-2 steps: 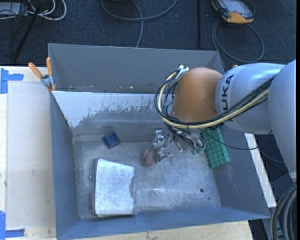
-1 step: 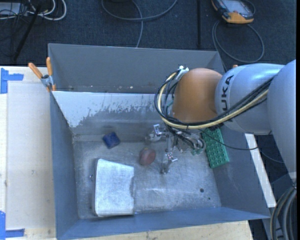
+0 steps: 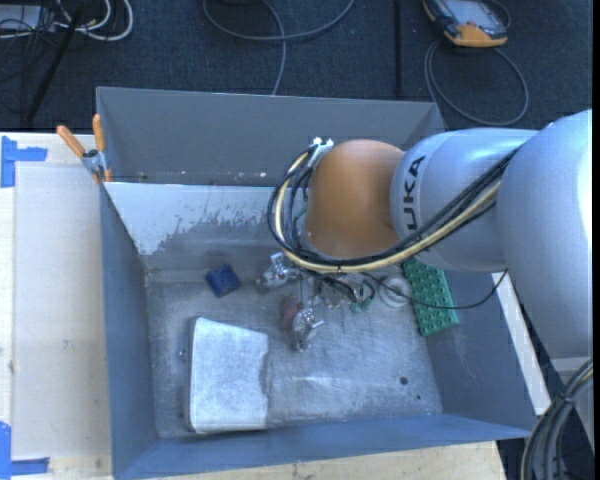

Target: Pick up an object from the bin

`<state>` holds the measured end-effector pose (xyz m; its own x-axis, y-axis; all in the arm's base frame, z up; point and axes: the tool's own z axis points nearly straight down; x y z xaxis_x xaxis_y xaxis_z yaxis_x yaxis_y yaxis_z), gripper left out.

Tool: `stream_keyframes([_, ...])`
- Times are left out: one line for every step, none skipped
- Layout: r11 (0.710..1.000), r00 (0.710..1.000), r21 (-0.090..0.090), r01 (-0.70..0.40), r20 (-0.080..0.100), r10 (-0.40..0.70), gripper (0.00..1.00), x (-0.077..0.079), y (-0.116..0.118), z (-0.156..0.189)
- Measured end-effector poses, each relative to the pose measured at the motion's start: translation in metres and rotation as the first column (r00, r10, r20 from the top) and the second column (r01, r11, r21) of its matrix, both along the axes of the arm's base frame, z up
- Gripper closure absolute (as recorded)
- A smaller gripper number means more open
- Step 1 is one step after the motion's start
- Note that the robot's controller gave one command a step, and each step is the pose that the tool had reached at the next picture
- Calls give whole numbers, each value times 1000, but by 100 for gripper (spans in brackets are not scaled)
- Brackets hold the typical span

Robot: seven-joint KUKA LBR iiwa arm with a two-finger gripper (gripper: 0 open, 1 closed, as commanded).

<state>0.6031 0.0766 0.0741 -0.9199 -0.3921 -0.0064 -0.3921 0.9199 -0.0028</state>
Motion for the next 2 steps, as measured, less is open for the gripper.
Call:
stream_keyframes([1000,1000,2,5,1,-5,100,1,-1,1])
stream_keyframes([1000,1000,2,6,0,-6,0,0,-1,-1])
